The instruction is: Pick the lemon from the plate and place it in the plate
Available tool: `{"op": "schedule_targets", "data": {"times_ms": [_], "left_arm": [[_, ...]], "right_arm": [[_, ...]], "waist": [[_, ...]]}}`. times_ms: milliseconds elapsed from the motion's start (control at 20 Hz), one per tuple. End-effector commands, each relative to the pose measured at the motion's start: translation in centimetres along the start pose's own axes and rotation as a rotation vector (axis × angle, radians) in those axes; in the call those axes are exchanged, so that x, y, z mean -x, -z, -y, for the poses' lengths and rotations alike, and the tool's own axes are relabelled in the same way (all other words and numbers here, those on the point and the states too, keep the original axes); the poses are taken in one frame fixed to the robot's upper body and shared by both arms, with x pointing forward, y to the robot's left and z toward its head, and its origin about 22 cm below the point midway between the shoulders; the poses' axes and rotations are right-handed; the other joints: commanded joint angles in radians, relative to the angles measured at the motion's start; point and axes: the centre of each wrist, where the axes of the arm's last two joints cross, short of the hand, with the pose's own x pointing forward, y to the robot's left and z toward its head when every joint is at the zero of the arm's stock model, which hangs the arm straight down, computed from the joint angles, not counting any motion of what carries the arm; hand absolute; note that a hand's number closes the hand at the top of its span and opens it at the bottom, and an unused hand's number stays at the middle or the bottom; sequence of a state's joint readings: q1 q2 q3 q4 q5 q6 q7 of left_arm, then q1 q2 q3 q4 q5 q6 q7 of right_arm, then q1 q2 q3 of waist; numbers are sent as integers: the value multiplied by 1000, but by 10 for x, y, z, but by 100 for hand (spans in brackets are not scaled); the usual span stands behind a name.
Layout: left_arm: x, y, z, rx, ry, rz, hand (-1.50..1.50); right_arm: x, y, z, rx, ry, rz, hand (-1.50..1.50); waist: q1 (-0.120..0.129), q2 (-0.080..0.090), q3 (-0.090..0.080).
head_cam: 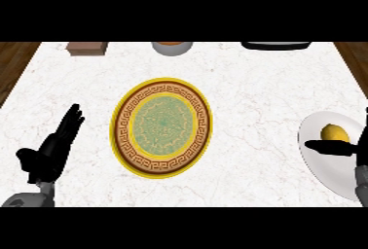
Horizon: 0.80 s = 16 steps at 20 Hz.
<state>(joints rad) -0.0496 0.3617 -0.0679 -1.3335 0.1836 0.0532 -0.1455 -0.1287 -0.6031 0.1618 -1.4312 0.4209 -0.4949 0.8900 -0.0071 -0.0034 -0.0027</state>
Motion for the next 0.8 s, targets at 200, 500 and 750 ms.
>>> {"op": "schedule_targets", "data": {"times_ms": [200, 500, 750], "left_arm": [[-15, -6, 9, 14, -8, 2, 0], [3, -12, 18, 22, -15, -5, 0], [0, 8, 0, 17, -11, -1, 0]], "right_arm": [[-3, 2, 24, -59, -90, -143, -150], [0, 15, 10, -129, -158, -185, -150], [13, 11, -21, -110, -163, -175, -150]], "waist": [[7, 1, 3], [11, 3, 3], [8, 4, 3]]}}
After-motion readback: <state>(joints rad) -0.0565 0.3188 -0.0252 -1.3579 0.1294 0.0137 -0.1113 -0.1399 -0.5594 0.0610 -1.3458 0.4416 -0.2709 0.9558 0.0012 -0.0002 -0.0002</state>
